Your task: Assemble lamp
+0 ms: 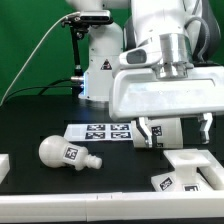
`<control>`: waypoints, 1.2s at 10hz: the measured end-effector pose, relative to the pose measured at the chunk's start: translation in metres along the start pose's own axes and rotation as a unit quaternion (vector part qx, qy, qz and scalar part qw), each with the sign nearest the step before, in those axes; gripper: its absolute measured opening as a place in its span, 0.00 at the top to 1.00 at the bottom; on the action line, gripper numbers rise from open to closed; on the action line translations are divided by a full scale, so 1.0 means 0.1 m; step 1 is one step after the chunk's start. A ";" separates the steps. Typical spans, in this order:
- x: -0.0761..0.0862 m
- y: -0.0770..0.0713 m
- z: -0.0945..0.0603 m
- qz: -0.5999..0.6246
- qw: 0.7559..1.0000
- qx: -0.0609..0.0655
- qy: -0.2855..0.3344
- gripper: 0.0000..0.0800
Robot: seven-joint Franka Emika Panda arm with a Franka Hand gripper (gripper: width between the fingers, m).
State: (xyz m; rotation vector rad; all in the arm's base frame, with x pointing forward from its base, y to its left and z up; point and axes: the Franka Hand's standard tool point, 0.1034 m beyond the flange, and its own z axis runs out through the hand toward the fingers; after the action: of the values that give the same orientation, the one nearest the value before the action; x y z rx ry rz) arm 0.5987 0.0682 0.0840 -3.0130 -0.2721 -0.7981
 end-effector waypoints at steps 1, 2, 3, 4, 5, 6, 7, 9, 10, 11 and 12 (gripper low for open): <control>0.07 0.15 -0.16 0.001 1.000 0.000 -0.013 0.13; 0.12 0.29 -0.33 0.002 1.000 0.000 -0.027 0.13; 0.09 0.48 -0.39 -0.003 0.999 0.001 -0.048 0.13; 0.10 0.64 -0.35 -0.014 0.997 0.006 -0.072 0.13; 0.18 0.73 -0.27 -0.019 0.998 0.003 -0.067 0.13; 0.16 0.68 -0.27 -0.017 0.998 0.004 -0.066 0.13; 0.15 0.66 -0.27 -0.019 0.998 0.005 -0.067 0.13; 0.14 0.67 -0.26 -0.018 0.997 0.005 -0.068 0.13; 0.07 0.70 -0.25 -0.017 0.996 0.010 -0.087 0.13; -0.03 0.79 -0.25 -0.007 0.992 0.020 -0.123 0.13; -0.10 0.87 -0.27 0.003 0.986 0.033 -0.163 0.13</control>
Offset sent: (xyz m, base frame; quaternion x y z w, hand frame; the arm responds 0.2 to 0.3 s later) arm 0.0288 -0.0583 0.0078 0.0723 -0.1898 -0.0374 0.9784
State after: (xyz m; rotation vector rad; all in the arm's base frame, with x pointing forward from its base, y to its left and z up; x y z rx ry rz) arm 0.5919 -0.0208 0.1051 -3.0655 -0.2841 -0.2849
